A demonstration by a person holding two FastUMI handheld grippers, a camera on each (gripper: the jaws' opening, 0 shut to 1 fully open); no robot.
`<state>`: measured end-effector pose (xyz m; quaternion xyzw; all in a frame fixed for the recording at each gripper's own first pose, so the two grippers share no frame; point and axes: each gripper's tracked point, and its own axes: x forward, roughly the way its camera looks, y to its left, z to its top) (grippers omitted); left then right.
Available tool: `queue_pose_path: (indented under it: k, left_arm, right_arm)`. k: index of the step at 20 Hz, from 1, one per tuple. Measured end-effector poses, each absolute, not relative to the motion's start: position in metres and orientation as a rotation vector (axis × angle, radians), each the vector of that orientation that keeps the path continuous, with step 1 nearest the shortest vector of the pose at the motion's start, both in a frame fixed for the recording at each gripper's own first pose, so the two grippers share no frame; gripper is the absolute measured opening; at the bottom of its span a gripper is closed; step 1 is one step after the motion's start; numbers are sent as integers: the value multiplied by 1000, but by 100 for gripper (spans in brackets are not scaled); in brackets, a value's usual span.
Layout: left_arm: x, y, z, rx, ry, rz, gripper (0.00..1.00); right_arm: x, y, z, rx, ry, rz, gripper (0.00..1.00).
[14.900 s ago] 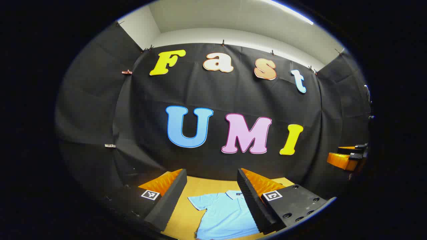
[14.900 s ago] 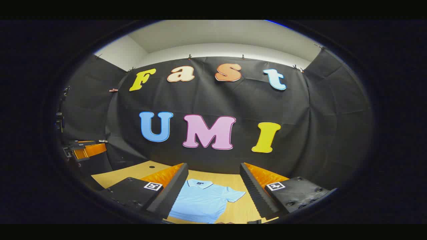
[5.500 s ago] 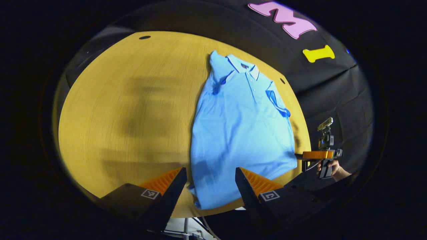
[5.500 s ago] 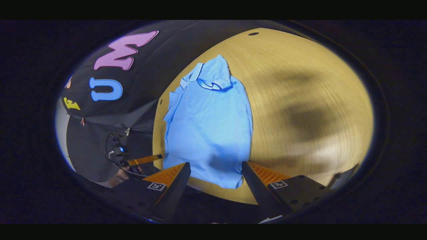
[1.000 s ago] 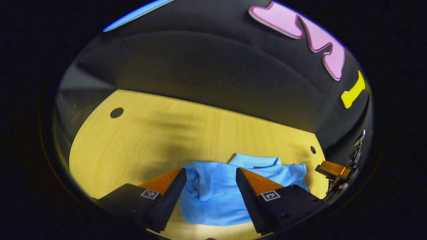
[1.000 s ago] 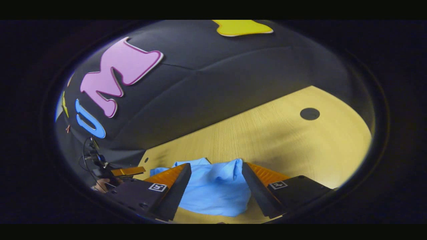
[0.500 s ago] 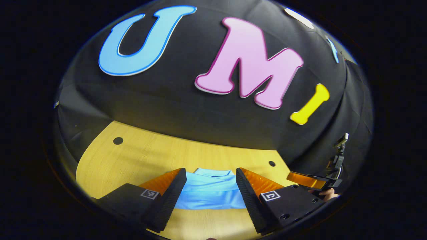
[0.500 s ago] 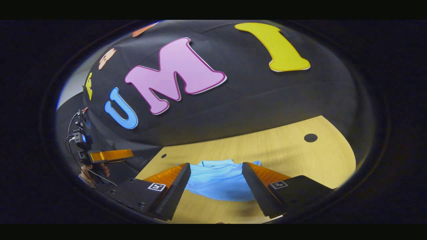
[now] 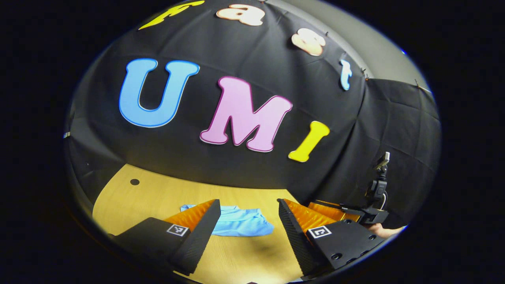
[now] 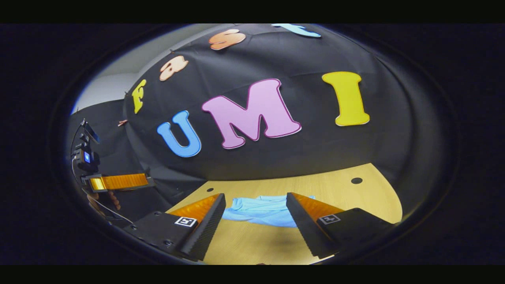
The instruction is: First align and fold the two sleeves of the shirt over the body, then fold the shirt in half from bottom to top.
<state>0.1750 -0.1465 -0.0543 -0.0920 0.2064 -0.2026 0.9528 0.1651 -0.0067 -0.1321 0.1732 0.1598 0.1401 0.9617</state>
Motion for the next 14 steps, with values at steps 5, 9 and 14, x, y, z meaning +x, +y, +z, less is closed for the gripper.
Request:
queue_pose_path:
  k: [5,9,14]
  left_arm:
    - [111,-149,-25,-130,365,-441,94]
    - [71,-147,-15,-87,338,-442,94]
    - [47,-139,0,-48,263,-348,95]
  right_arm:
    - [95,-9,-94,263,269,275,96]
    - [59,-2,-59,178,208,257,96]
    - [17,13,-27,134,148,224,98]
